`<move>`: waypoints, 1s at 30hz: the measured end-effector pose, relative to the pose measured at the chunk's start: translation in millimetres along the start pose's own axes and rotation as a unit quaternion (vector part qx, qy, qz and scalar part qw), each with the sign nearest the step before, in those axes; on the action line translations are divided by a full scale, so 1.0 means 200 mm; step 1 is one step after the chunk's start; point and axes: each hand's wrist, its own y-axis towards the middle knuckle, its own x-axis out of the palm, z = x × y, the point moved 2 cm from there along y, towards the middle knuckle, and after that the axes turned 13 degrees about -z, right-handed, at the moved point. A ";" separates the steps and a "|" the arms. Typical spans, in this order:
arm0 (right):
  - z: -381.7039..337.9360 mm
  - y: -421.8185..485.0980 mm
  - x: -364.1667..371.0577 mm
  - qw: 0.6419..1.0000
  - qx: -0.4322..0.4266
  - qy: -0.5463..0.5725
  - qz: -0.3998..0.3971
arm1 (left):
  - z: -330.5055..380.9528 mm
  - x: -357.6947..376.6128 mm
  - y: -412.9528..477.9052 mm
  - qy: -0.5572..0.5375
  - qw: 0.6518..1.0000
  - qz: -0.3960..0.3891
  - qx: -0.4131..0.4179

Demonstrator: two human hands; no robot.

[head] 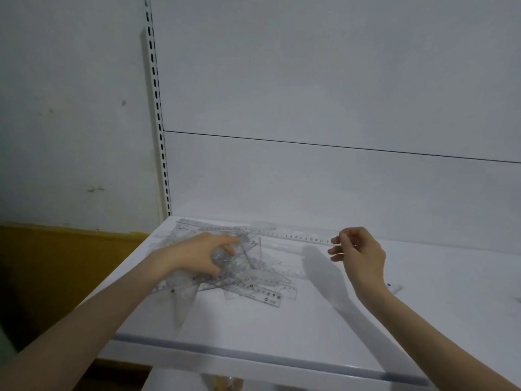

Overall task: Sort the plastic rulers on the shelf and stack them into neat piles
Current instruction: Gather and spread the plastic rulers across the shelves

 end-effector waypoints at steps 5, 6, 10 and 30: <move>0.02 -0.02 -0.11 0.999 0.023 0.022 0.036 | 0.01 -0.03 0.05 -0.010 0.997 0.065 0.029; 0.02 -0.02 -0.12 0.999 0.026 0.023 0.038 | 0.01 -0.03 0.06 -0.002 0.996 0.079 0.034; 0.03 -0.04 -0.17 0.998 0.036 0.041 0.038 | -0.02 -0.04 0.10 -0.009 0.992 0.116 0.048; 0.09 -0.14 -0.59 0.996 0.020 0.068 0.045 | 0.51 -0.17 0.28 -0.038 0.958 0.277 0.060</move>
